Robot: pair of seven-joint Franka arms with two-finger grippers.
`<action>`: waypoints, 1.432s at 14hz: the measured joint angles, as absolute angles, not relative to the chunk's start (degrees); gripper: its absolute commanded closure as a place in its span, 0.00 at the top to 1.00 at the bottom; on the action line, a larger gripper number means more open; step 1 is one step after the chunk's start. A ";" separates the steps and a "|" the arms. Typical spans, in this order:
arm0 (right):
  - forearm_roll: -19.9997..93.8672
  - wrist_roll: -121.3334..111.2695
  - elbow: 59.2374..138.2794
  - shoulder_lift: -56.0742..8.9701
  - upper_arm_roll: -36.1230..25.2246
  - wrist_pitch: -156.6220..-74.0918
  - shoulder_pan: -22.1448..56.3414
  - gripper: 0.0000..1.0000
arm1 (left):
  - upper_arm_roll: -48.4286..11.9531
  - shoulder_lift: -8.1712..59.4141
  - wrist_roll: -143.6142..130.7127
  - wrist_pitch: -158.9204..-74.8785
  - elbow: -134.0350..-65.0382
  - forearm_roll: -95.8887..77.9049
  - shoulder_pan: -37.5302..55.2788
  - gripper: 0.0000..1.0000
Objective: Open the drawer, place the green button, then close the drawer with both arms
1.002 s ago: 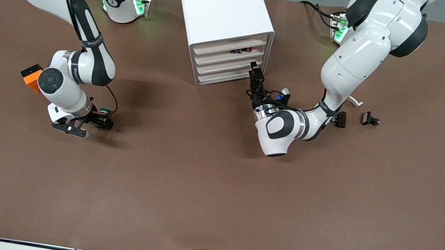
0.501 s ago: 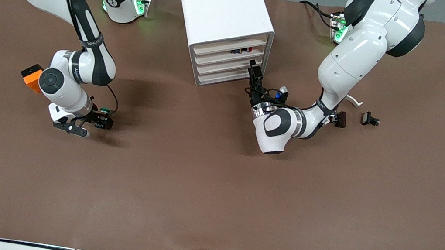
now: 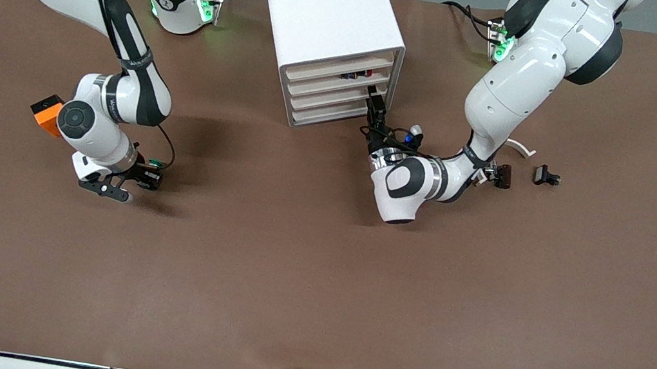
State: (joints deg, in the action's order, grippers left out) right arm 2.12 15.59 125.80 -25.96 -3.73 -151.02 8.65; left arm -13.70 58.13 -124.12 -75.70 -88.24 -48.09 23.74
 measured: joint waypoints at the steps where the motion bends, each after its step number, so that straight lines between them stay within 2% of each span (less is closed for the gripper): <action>1: 2.12 16.44 125.62 -25.93 -3.74 -150.24 8.65 0.00 | -13.70 58.14 -124.13 -75.70 -88.24 -48.09 24.15 0.24; 3: 2.12 17.41 125.20 -25.82 -3.75 -148.92 8.65 0.00 | -13.70 58.14 -124.15 -75.78 -88.23 -48.09 24.66 0.15; 6: 2.12 17.68 124.87 -25.62 -3.79 -148.67 8.65 0.00 | -13.66 58.15 -124.68 -76.17 -88.21 -48.09 24.67 0.12; 20: 2.12 17.83 123.19 -24.49 -4.24 -145.27 8.62 0.00 | -10.36 58.13 -124.94 -75.51 -86.38 -48.19 23.86 0.13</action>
State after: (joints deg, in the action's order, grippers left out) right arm 2.12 17.83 123.19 -24.49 -4.24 -145.27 8.62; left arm -10.36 58.13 -124.94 -75.51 -86.38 -48.19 23.86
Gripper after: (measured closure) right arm 0.586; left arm 0.855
